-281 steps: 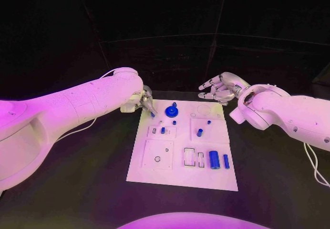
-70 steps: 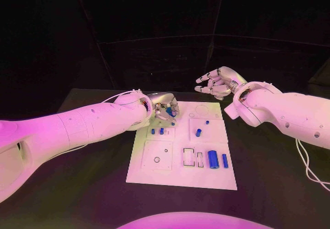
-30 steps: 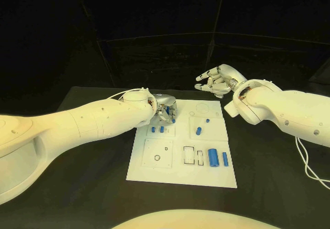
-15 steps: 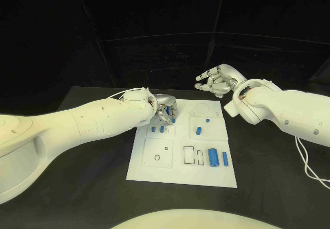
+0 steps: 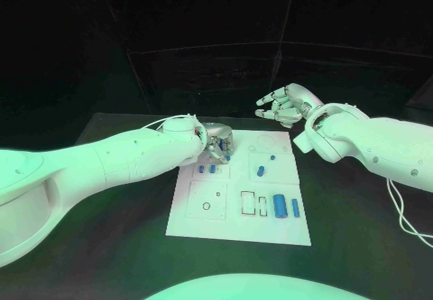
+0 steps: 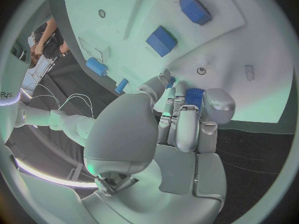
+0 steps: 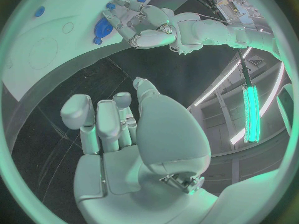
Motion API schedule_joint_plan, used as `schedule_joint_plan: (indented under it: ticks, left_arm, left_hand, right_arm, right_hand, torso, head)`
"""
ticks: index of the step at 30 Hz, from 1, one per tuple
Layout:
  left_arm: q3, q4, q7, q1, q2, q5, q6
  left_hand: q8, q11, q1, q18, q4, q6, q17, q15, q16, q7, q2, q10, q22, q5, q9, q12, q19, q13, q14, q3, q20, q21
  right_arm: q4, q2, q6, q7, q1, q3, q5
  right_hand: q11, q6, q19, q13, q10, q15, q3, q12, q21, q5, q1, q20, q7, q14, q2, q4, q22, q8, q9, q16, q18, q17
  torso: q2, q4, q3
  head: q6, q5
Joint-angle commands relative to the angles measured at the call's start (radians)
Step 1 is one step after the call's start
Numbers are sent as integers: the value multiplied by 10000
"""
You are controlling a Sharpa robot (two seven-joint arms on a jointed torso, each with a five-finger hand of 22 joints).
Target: Assemble the parts on the task board
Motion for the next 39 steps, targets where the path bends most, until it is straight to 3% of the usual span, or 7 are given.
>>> schedule_joint_plan:
  ticks: [1,13,24,32,39]
  left_arm:
    - [-26,19,-18,-44,24,-58,207]
    - [-25,-20,-25,-46,66,-56,388]
    - [-24,-63,-133,-50,71,-57,320]
    - [-23,2,88,-66,24,-49,-4]
    - [-5,387,209,-60,-248,235,-231]
  left_hand:
    - [13,9,-2,-87,-6,129,5,-53,-21,-25,119,97,17,-45,19,-27,60,26,246,70,-12,66]
    - [-14,-105,-66,-111,-20,514,-118,-154,-42,-149,340,443,164,-54,37,-187,131,21,244,295,-86,176]
    - [29,-208,327,-138,-405,1041,-171,-239,-19,-174,698,1042,331,-110,91,-275,191,62,253,955,-174,297]
    - [-64,-192,405,-163,-703,1126,-273,-231,-31,-136,698,1185,458,-109,74,-428,225,64,246,1351,-194,400]
    - [-110,-169,306,-168,-738,1139,-380,-216,-64,-110,675,1194,490,-110,65,-506,230,58,232,1447,-188,423]
  right_arm:
    - [7,15,68,25,21,7,-8]
    - [-6,38,126,-29,21,7,-8]
    - [-8,49,135,-39,21,7,-8]
    - [-8,52,135,-72,21,7,-8]
    - [-13,52,134,-83,21,7,-8]
  right_hand:
    - [-4,-15,-47,-15,-55,-63,5,-40,-62,60,88,-37,-52,111,21,-38,-1,31,-2,-59,115,12]
    - [-5,-12,-42,-19,-53,-64,9,-39,-59,88,98,-37,-53,113,36,-37,6,34,-1,-58,114,17]
    - [-6,-6,-40,1,-35,-64,12,-15,-59,110,105,-38,-54,116,50,-33,8,39,0,-53,113,27]
    - [-6,-2,-41,-6,-37,-65,12,-19,-61,114,106,-38,-54,115,55,-31,5,42,1,-59,114,19]
    - [-6,0,-41,-13,-40,-65,14,-24,-62,117,106,-38,-54,114,62,-28,4,43,1,-62,114,16]
  torso:
    - [7,-10,4]
    - [0,2,-3]
    - [2,0,-2]
    - [-4,-4,-1]
    - [-17,17,-3]
  head:
    - [1,-5]
    - [14,-41]
    - [8,-37]
    - [19,-52]
    - [46,-48]
